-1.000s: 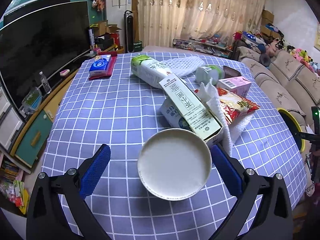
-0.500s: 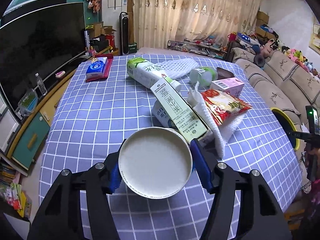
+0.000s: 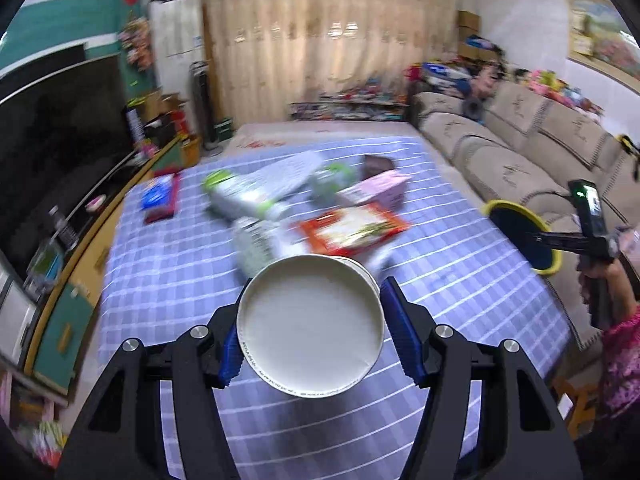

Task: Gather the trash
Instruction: 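Carry the cup over the bin and open the left gripper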

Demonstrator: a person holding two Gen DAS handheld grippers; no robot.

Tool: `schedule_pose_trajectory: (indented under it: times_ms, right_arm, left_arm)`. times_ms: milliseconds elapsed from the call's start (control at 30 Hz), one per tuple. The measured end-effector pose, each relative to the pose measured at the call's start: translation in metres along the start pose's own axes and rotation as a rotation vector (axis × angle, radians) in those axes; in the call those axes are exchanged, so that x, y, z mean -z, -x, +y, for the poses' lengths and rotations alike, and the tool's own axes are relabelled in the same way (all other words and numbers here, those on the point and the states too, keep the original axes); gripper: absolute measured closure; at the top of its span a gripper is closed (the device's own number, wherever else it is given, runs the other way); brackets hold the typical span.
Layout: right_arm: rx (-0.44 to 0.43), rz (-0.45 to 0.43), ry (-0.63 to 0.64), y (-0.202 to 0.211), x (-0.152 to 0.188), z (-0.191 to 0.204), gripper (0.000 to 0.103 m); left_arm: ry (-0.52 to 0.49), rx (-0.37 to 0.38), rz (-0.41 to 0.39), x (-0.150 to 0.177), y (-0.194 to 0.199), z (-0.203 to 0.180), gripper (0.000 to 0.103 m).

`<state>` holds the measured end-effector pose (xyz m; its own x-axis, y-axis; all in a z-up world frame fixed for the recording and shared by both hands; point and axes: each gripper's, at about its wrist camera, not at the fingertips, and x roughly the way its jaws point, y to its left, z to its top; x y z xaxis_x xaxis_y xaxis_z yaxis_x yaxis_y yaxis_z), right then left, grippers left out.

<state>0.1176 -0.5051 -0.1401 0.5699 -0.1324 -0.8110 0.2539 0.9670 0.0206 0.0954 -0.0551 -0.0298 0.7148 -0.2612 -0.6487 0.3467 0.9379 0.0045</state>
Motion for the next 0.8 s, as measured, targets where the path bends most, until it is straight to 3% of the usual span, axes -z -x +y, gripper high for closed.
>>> schedule_pose_trajectory:
  times_ms: [200, 400, 567, 800]
  right_arm:
    - [0.013, -0.068, -0.035, 0.032, 0.012, -0.023, 0.066]
    - [0.037, -0.126, -0.099, 0.062, 0.025, -0.064, 0.064]
    - [0.043, -0.132, -0.154, 0.068, 0.036, -0.092, 0.063]
    - [0.051, -0.104, -0.200, 0.061, 0.044, -0.120, 0.063]
  left_arm:
    - [-0.102, 0.161, -0.022, -0.039, -0.030, -0.071, 0.042]
    - [-0.210, 0.311, 0.007, -0.084, -0.090, -0.164, 0.042]
    - [-0.290, 0.384, 0.073, -0.109, -0.151, -0.240, 0.041]
    - [-0.390, 0.398, 0.191, -0.113, -0.234, -0.331, 0.040]
